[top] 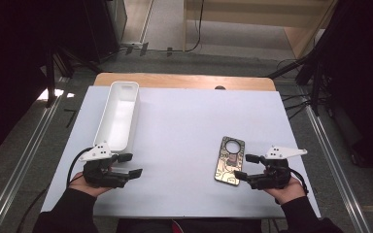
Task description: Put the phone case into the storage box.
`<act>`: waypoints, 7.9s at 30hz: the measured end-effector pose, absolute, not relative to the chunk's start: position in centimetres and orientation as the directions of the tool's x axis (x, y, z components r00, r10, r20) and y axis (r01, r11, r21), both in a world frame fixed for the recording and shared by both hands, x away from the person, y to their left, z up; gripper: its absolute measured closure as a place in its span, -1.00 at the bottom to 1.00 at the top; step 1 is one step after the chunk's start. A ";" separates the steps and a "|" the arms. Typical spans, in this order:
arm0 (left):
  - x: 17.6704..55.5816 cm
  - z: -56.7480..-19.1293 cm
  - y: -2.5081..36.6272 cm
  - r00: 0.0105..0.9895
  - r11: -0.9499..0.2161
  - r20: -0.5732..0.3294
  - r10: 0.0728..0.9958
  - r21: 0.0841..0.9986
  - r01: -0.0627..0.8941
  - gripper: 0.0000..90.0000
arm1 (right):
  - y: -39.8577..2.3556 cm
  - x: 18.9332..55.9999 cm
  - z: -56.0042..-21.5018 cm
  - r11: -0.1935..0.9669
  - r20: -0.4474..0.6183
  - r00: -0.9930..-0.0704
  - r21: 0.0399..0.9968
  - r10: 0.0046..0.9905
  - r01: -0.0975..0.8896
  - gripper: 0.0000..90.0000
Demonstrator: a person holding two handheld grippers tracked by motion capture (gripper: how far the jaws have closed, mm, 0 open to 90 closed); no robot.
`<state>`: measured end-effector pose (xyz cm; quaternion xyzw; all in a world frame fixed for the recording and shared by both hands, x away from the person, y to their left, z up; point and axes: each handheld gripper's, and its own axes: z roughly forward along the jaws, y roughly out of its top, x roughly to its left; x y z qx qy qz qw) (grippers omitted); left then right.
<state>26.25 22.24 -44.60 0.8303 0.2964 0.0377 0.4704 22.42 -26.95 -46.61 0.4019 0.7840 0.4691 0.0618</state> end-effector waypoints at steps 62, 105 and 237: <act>26.3 -44.6 22.0 0.824 -0.381 -0.214 0.525 0.807 0.452 -0.36 | -29.8 25.7 -48.5 0.241 0.247 -0.580 0.734 0.776 0.635 0.81; 26.5 -44.7 22.1 0.822 -0.379 -0.210 0.529 0.808 0.450 -0.41 | -26.9 26.0 -51.2 0.400 0.237 -0.657 0.632 0.716 0.664 0.97; 26.9 -44.0 21.7 0.818 -0.366 -0.224 0.530 0.809 0.459 -0.41 | -26.6 21.9 -47.3 0.215 0.290 -0.681 0.803 0.672 0.555 -0.47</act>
